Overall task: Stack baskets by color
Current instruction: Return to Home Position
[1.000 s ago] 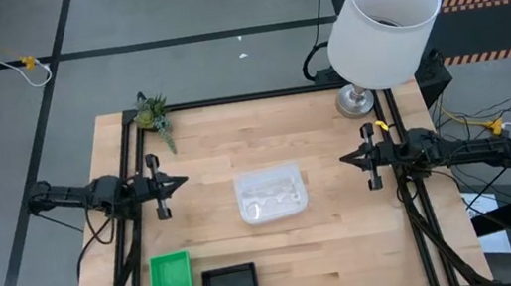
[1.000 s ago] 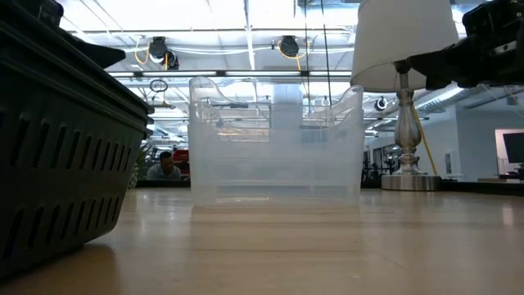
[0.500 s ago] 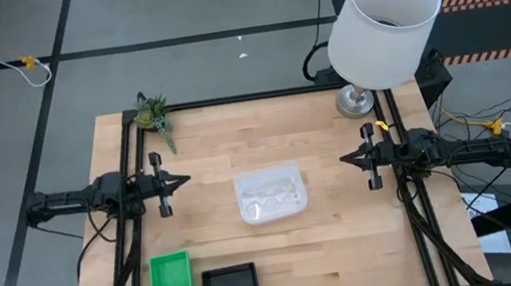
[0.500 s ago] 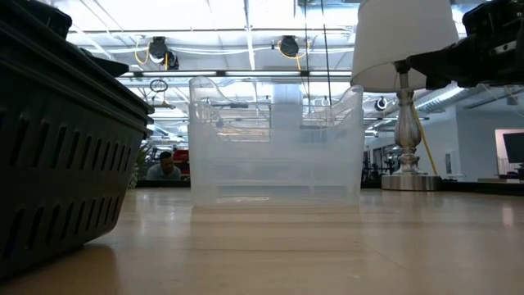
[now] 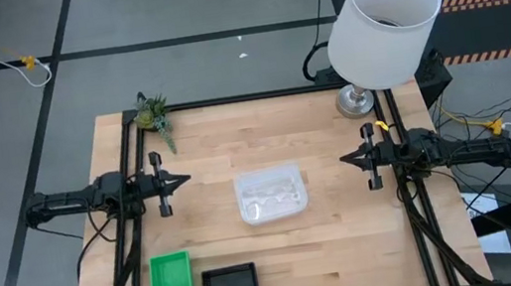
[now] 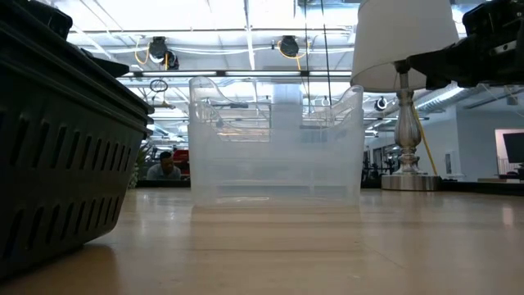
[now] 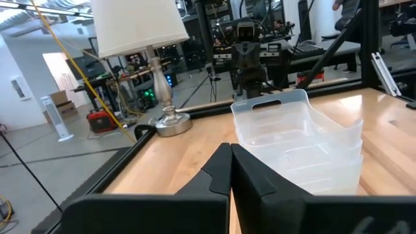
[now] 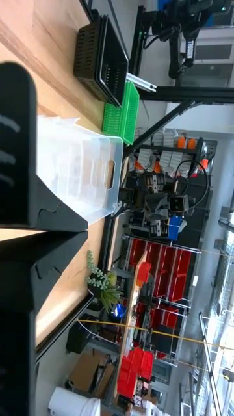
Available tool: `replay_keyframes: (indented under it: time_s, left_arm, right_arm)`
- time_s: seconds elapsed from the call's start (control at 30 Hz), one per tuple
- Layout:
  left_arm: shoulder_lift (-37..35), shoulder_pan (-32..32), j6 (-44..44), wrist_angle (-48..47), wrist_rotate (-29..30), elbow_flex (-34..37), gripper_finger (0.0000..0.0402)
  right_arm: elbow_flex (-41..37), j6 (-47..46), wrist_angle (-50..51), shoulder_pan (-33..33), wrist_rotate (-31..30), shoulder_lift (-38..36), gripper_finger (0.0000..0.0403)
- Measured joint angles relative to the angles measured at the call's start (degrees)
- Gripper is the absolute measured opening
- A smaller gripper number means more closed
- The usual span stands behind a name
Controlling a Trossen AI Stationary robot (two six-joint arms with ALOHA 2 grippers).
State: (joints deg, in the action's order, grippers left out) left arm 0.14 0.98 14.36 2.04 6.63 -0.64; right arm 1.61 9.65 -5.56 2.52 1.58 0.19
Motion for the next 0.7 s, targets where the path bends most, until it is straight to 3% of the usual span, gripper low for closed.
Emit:
replay_keyframes:
  time_s: [0.33, 0.7]
  left_arm:
    - [0.0, 0.0, 0.0, 0.0, 0.0, 0.0, 0.0033]
    - [0.0, 0.0, 0.0, 0.1, 0.1, 0.0, 0.0037]
  right_arm:
    - [0.0, 0.0, 0.0, 0.0, 0.0, 0.0, 0.0000]
    - [0.0, 0.0, 0.0, 0.0, 0.0, 0.0, 0.0000]
